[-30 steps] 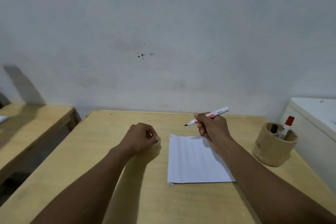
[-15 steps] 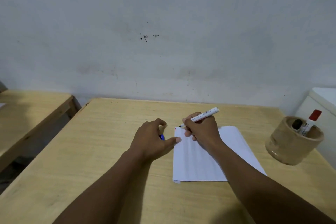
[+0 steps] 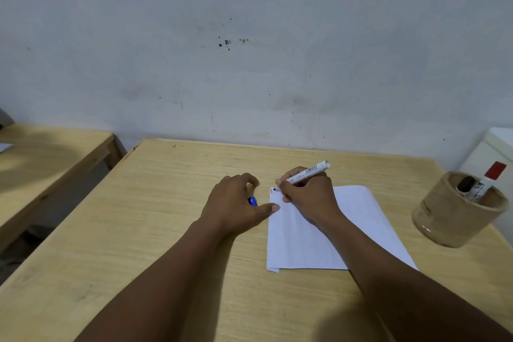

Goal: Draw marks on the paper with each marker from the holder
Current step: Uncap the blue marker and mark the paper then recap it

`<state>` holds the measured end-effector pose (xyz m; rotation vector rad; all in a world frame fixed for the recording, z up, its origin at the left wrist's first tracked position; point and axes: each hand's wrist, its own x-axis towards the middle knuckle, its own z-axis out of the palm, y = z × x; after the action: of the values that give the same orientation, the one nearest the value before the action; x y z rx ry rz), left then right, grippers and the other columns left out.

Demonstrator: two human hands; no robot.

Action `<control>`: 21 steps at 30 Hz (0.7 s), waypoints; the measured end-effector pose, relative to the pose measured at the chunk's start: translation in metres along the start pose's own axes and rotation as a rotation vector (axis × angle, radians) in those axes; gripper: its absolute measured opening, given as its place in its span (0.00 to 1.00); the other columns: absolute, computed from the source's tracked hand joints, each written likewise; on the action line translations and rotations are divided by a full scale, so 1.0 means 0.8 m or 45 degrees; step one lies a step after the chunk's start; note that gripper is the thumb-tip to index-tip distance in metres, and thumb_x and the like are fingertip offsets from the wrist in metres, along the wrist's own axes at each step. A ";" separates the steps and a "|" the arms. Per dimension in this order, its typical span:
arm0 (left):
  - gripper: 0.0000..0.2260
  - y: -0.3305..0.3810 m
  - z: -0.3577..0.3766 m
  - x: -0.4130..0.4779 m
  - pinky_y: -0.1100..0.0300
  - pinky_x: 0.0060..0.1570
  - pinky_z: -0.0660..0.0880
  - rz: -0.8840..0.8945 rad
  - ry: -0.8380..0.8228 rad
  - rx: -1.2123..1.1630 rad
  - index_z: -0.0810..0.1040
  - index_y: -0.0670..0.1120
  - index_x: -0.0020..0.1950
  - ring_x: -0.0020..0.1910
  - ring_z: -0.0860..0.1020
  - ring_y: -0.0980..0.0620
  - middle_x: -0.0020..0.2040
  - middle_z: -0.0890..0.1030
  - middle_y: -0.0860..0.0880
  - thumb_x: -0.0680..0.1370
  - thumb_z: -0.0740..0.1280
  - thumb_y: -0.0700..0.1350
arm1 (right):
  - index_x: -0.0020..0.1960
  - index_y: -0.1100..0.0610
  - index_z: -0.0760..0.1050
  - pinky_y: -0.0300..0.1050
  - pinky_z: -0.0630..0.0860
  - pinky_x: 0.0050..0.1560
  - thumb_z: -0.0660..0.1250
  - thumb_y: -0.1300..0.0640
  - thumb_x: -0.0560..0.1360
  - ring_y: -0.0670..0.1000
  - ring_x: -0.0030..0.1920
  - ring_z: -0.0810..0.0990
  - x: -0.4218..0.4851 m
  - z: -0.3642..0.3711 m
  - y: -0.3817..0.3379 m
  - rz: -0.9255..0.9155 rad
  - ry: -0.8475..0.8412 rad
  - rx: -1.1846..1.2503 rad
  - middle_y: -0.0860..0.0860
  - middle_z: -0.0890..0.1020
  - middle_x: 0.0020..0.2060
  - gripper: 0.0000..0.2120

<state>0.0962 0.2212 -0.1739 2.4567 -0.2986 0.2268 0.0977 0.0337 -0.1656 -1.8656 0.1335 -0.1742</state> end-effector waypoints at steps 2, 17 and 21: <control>0.33 0.001 -0.001 0.000 0.57 0.45 0.73 -0.005 -0.005 -0.010 0.79 0.52 0.64 0.49 0.77 0.53 0.39 0.74 0.61 0.65 0.74 0.69 | 0.43 0.56 0.85 0.49 0.86 0.41 0.79 0.56 0.72 0.47 0.33 0.87 0.001 0.001 0.001 -0.006 -0.001 -0.031 0.51 0.88 0.36 0.04; 0.10 0.004 -0.020 -0.005 0.71 0.33 0.72 -0.191 -0.128 -0.274 0.83 0.47 0.51 0.32 0.77 0.61 0.38 0.79 0.52 0.72 0.77 0.46 | 0.44 0.61 0.81 0.40 0.65 0.24 0.72 0.58 0.76 0.50 0.25 0.75 0.008 -0.030 -0.036 0.299 0.074 0.534 0.55 0.81 0.31 0.06; 0.04 0.006 -0.040 0.000 0.73 0.33 0.73 -0.226 -0.058 -0.342 0.83 0.48 0.46 0.31 0.80 0.62 0.40 0.83 0.51 0.75 0.73 0.40 | 0.41 0.60 0.77 0.38 0.59 0.23 0.67 0.59 0.76 0.50 0.23 0.71 0.009 -0.054 -0.071 0.324 0.143 0.709 0.55 0.78 0.30 0.06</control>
<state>0.0923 0.2371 -0.1462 2.2081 -0.1196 0.0501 0.0971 0.0083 -0.0987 -1.2713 0.3600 -0.1241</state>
